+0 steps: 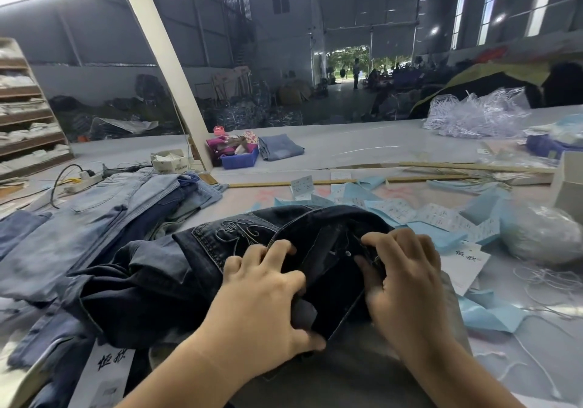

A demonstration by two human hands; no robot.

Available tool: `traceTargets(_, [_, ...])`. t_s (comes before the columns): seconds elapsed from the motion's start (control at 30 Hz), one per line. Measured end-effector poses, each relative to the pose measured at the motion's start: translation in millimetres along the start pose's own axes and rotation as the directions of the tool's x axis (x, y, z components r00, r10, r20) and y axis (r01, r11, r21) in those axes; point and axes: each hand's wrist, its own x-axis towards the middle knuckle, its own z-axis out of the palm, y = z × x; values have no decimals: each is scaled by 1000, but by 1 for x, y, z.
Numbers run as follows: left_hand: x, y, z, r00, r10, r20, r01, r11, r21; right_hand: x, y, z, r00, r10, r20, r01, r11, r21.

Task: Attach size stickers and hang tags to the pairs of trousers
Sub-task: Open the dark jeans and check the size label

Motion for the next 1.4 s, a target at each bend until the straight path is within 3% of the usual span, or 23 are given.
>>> traceTargets(0.1, [0, 9, 4, 992, -36, -122, 51, 991, 121, -1, 5, 8, 997, 47, 58, -46, 999, -19])
traceTargets(0.3, [2, 18, 16, 996, 17, -92, -2, 987, 162, -12, 10, 10, 983, 93, 155, -78, 992, -102])
traceTargets(0.37, [5, 17, 16, 991, -9, -136, 15, 999, 38, -10, 6, 9, 985, 107, 135, -84, 982, -169])
traceTargets(0.43, [12, 11, 13, 977, -88, -196, 23, 951, -309, -8, 2, 8, 993, 59, 98, -40, 982, -182])
traceTargets(0.5, [20, 3, 8, 984, -139, -109, 32, 748, -662, -4, -3, 7, 990, -114, 82, 119, 991, -59])
traceTargets(0.57, [26, -2, 5, 990, -141, -31, 38, 465, -885, 3, -12, 5, 968, -185, 170, 141, 960, 243])
traceTargets(0.63, [31, -5, 9, 984, -175, 32, 63, 170, -983, 12, -15, 4, 945, -77, 319, -91, 872, 481])
traceTargets(0.7, [33, -8, 17, 978, -184, 94, 82, -71, -994, 19, -15, 5, 861, 36, 507, -376, 716, 588])
traceTargets(0.73, [33, -8, 21, 977, -180, 112, 84, -156, -984, 20, -14, 7, 809, 40, 587, -464, 657, 594])
traceTargets(0.8, [32, -9, 30, 974, -177, 140, 93, -251, -964, 16, -12, 11, 761, -3, 649, -493, 648, 581])
traceTargets(0.9, [34, -12, 40, 973, -162, 167, 114, -291, -950, 3, -12, 21, 781, -21, 624, -454, 668, 590])
traceTargets(1.2, [33, -14, 48, 984, -155, 86, 62, -152, -986, -11, -8, 29, 798, -45, 601, -437, 642, 629])
traceTargets(1.4, [33, -14, 51, 986, -146, 78, 53, -169, -984, -15, -9, 32, 834, -29, 552, -386, 684, 619])
